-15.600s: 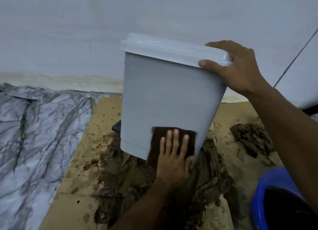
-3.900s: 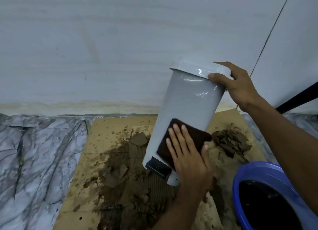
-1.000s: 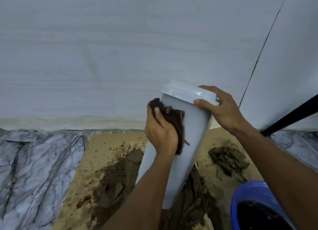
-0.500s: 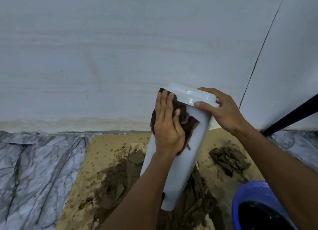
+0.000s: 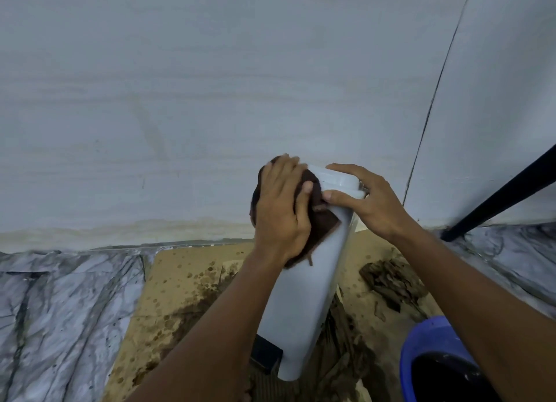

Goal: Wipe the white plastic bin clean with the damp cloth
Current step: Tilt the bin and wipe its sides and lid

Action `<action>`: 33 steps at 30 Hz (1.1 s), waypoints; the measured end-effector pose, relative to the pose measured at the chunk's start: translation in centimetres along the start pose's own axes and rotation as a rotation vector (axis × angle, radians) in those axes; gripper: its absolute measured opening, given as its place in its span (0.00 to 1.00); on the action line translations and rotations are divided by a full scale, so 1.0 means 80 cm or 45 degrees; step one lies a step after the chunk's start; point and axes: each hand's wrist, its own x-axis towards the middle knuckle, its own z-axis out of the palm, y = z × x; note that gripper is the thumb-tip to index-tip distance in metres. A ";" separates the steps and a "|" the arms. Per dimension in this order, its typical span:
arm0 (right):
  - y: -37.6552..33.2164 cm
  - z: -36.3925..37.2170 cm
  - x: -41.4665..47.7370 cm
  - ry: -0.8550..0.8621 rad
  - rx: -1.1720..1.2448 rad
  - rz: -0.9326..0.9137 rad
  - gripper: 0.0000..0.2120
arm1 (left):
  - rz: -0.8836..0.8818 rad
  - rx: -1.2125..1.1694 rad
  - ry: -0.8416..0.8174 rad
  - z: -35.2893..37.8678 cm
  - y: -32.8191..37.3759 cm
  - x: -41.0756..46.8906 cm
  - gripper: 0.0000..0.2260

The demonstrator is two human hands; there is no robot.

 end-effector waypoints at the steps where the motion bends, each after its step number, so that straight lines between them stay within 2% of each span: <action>1: 0.001 -0.002 -0.001 -0.004 0.000 -0.001 0.29 | 0.070 0.002 -0.032 0.001 0.001 -0.003 0.20; 3: 0.001 -0.005 -0.002 -0.012 0.013 0.006 0.30 | -0.015 -0.087 -0.012 -0.003 0.001 -0.002 0.20; 5: 0.001 -0.004 -0.003 -0.018 0.008 0.012 0.32 | -0.148 -0.144 0.119 -0.006 0.001 0.000 0.18; 7: -0.001 -0.001 -0.004 -0.017 -0.006 0.012 0.34 | -0.133 -0.042 0.199 -0.007 0.001 0.000 0.15; 12: 0.000 -0.007 -0.008 -0.035 0.038 0.005 0.34 | -0.057 0.115 0.131 0.002 0.013 -0.002 0.14; 17: 0.005 -0.019 -0.011 -0.084 0.070 -0.017 0.28 | 0.157 0.116 -0.002 0.007 0.022 -0.001 0.15; 23: 0.003 -0.010 -0.008 -0.121 0.079 -0.010 0.25 | -0.077 0.108 0.098 -0.008 0.009 -0.002 0.17; 29: 0.005 -0.018 -0.010 -0.155 0.052 -0.017 0.24 | 0.194 0.216 -0.061 0.006 0.020 -0.018 0.22; 33: 0.001 -0.014 -0.008 -0.172 0.119 0.023 0.23 | 0.027 0.299 0.007 0.001 0.004 -0.023 0.21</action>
